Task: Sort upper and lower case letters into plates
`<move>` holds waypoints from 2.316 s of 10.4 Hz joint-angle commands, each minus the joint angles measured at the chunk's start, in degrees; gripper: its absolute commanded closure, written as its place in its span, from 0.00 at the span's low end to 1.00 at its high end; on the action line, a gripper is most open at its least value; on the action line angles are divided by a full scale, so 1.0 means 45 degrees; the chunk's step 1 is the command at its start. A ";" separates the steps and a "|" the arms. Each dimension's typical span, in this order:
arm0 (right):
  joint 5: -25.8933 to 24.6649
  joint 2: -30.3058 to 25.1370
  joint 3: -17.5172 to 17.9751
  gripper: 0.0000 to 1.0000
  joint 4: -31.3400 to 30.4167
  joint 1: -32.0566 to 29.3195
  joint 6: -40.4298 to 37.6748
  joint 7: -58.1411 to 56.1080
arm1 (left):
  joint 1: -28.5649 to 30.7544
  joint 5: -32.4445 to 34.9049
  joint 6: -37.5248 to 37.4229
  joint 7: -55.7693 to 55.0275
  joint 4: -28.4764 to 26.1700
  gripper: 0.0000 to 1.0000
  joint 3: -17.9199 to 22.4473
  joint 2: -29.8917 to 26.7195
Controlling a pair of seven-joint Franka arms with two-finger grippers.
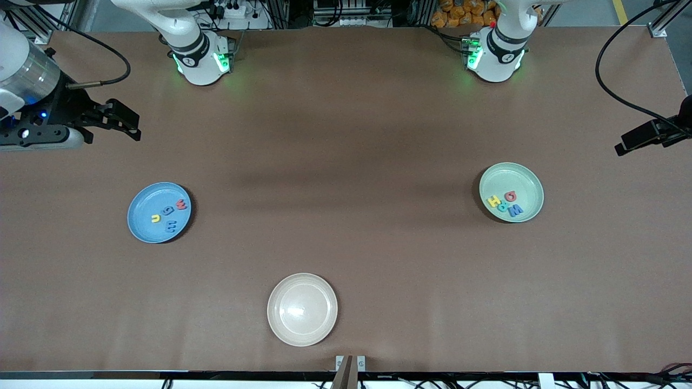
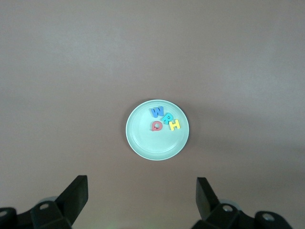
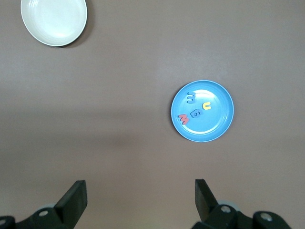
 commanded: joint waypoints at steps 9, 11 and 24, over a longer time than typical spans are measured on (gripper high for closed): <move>-0.0125 0.0065 -0.0035 0.00 0.0205 0.0124 -0.0083 0.0199 | -0.0459 -0.0270 -0.0175 0.0285 0.0075 0.00 0.0261 0.0094; -0.0125 0.0066 -0.0035 0.00 0.0205 0.0124 -0.0083 0.0199 | -0.0381 -0.0191 -0.0175 0.0594 0.0075 0.00 0.0125 0.0074; -0.0125 0.0065 -0.0035 0.00 0.0185 0.0124 -0.0083 0.0199 | -0.0322 0.0120 -0.0214 0.0539 0.0075 0.00 -0.0208 -0.0200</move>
